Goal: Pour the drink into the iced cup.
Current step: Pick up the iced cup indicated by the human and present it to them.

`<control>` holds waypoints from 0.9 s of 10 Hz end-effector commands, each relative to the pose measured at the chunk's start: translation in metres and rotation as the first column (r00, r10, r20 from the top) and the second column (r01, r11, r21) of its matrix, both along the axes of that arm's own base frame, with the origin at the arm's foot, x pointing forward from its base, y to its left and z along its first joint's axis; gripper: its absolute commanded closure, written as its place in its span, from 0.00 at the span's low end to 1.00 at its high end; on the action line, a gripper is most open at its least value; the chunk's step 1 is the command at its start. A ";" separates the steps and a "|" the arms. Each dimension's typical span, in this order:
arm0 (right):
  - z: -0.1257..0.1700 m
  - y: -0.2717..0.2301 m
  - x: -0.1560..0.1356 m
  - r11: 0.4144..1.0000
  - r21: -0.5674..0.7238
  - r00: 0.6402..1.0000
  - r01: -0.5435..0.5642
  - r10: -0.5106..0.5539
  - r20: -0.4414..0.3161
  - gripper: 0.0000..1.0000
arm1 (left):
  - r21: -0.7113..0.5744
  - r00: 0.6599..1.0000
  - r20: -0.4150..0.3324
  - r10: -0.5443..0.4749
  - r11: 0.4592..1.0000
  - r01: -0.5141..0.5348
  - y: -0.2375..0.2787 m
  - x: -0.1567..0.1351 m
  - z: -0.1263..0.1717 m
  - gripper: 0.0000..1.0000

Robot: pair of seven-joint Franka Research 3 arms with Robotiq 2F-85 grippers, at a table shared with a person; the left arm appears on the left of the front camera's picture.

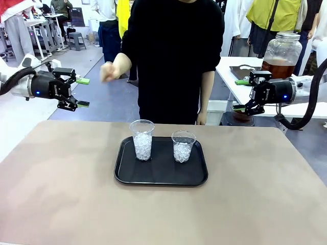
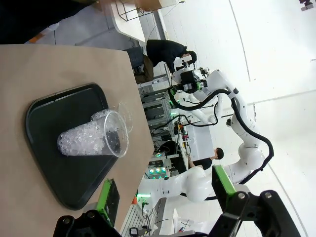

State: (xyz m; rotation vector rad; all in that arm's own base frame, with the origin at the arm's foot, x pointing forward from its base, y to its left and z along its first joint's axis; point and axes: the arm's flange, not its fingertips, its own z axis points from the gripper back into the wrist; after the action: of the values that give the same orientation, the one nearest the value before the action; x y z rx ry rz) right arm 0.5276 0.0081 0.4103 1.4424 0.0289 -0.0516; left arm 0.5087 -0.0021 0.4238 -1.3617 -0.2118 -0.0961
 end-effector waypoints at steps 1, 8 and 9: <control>0.001 0.000 0.000 1.000 0.002 1.000 0.002 -0.002 0.003 0.00 | 0.002 1.000 0.000 0.004 1.000 -0.005 0.000 -0.002 0.000 0.00; 0.001 0.000 0.000 1.000 0.002 1.000 0.002 -0.002 0.003 0.00 | 0.002 1.000 0.000 0.004 1.000 -0.005 0.000 -0.002 0.000 0.00; 0.001 0.000 0.000 1.000 0.002 1.000 0.002 -0.002 0.003 0.00 | 0.002 1.000 0.000 0.004 1.000 -0.005 0.000 -0.002 0.000 0.00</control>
State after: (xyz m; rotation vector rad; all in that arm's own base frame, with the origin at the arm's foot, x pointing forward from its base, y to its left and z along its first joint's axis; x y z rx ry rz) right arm 0.5276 0.0081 0.4103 1.4424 0.0289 -0.0516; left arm 0.5087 -0.0020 0.4238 -1.3617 -0.2119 -0.0960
